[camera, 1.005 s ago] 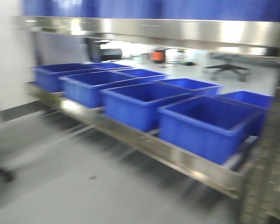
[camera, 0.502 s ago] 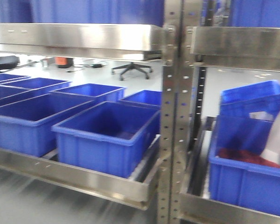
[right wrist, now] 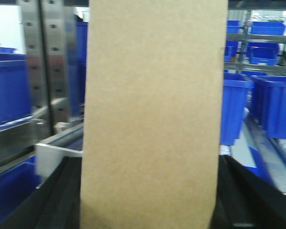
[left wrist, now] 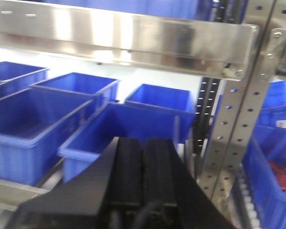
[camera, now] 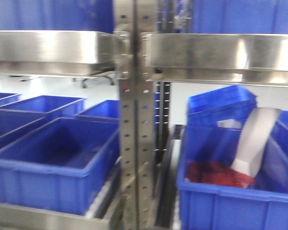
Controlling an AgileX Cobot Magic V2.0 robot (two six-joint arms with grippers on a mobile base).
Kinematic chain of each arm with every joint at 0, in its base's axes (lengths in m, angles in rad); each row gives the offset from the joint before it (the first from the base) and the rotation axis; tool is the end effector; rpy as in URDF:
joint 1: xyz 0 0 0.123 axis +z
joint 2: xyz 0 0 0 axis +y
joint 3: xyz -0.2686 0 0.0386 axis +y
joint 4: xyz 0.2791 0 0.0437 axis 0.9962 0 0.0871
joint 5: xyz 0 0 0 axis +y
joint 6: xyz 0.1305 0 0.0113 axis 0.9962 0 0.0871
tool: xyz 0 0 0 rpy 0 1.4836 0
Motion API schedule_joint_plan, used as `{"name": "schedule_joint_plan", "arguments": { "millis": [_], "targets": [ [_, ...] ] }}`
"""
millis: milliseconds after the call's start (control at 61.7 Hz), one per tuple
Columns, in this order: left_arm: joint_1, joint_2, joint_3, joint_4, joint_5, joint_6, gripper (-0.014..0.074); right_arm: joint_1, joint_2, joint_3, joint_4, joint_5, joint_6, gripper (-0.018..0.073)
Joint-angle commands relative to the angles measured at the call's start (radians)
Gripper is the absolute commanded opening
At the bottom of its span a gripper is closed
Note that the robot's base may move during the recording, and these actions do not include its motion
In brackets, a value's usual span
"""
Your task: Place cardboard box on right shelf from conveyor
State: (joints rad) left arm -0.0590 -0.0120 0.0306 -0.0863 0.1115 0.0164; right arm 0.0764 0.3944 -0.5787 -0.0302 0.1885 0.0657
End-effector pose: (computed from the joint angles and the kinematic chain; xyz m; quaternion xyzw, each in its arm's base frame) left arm 0.1414 -0.0096 0.1912 -0.0004 0.7220 -0.0478 0.6903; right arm 0.1633 0.0118 0.3667 -0.0116 0.6770 0.0394 0.7348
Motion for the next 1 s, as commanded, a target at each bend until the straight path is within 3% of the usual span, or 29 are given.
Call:
{"name": "schedule_joint_plan", "arguments": {
  "millis": [0, 989],
  "targets": [
    [-0.003, -0.007, -0.003, -0.003, -0.078, -0.001, -0.0119, -0.002, 0.008, -0.033, -0.001, -0.104, -0.005, 0.0313],
    [-0.003, -0.007, -0.003, -0.003, -0.078, -0.001, -0.0119, -0.002, 0.008, -0.033, -0.001, -0.104, -0.005, 0.0313]
  ]
}}
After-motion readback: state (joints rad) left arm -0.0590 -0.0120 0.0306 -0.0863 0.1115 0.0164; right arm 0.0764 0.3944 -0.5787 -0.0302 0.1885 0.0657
